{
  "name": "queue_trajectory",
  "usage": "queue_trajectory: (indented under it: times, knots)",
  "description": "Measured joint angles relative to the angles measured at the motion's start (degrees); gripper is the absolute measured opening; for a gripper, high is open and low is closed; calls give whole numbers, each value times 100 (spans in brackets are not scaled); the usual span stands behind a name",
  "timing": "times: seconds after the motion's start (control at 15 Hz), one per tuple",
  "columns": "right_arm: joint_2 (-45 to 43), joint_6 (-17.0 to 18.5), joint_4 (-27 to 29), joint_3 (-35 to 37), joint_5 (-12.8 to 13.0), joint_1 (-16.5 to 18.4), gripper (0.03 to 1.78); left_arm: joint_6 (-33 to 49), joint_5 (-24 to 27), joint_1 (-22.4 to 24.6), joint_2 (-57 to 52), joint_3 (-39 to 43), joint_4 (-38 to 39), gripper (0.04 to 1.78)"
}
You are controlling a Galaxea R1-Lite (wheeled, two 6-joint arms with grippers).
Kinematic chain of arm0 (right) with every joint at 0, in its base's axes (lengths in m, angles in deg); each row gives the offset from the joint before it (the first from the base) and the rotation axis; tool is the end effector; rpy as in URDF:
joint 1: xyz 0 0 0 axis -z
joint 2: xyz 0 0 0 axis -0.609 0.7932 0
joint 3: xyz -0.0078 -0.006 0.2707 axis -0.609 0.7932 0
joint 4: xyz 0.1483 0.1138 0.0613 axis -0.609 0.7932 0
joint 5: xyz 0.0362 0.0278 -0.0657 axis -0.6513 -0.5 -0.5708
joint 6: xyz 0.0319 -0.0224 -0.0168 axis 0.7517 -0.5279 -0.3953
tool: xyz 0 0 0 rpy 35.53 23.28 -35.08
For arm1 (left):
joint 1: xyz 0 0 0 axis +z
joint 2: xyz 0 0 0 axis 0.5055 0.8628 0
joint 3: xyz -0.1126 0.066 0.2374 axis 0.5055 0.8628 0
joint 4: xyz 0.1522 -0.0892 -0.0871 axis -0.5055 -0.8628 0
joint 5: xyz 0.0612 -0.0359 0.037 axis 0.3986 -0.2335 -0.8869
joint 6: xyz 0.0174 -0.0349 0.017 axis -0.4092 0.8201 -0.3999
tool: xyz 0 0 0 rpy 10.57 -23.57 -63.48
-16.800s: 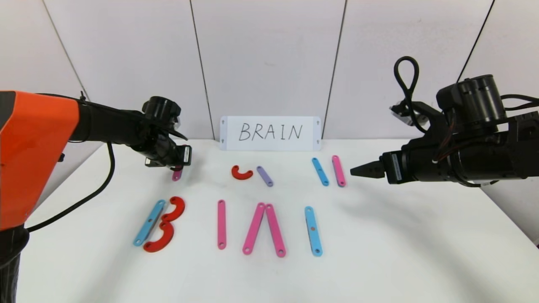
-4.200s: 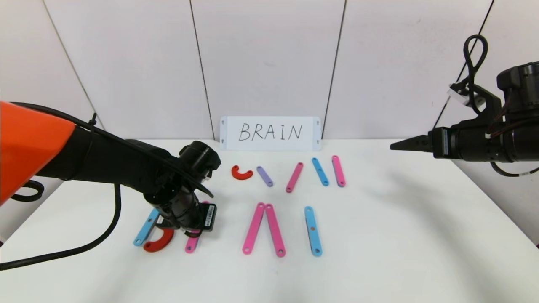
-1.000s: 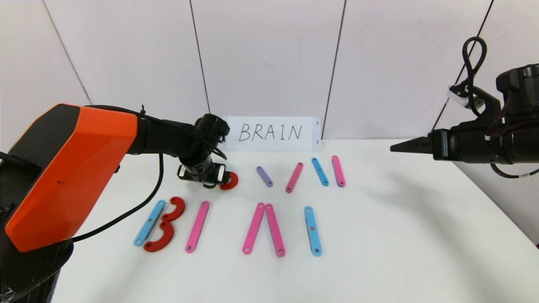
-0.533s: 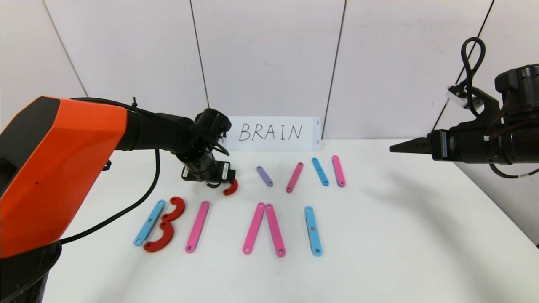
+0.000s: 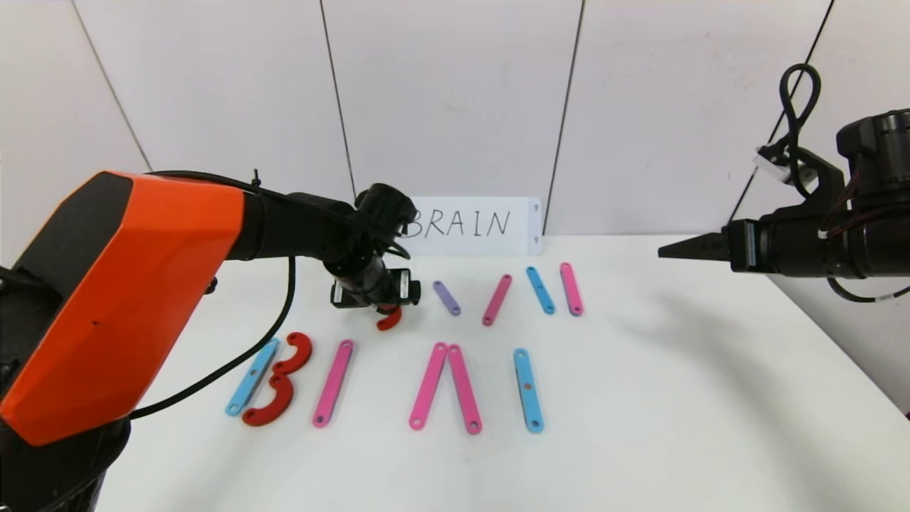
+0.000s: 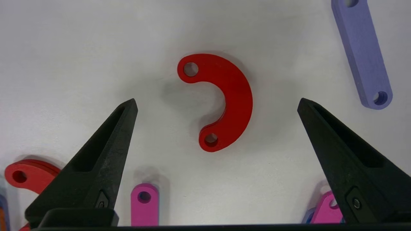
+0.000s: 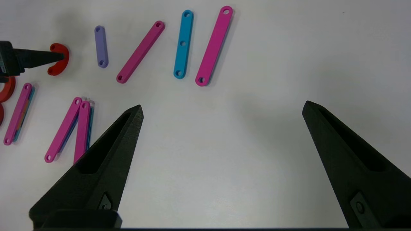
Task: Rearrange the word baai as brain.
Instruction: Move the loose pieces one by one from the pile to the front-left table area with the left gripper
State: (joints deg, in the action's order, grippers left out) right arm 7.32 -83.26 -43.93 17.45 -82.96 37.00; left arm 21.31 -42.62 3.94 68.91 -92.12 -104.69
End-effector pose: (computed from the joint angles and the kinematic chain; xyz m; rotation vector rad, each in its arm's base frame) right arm 0.3165 0.0185 0.1768 0.1808 0.6347 0.3547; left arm 0.4004 -0.1887 0.0984 -0.0962 0.9135 -0.0228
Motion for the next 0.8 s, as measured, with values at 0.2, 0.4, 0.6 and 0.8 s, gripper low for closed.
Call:
queue_trajectory:
  times: [0.2, 0.4, 0.6, 0.8]
  knots:
    - [-9, 0, -2, 10, 0, 0, 173, 116, -215, -74, 138, -91, 18, 174]
    - [-17, 0, 1, 10, 0, 0, 173, 276, -297, -143, 254, -202, -13, 174]
    - [-20, 0, 0, 13, 0, 2, 173, 300, -306, -160, 332, -232, -11, 172]
    - [-20, 0, 1, 13, -1, 2, 173, 295, -308, -160, 402, -295, -15, 150]
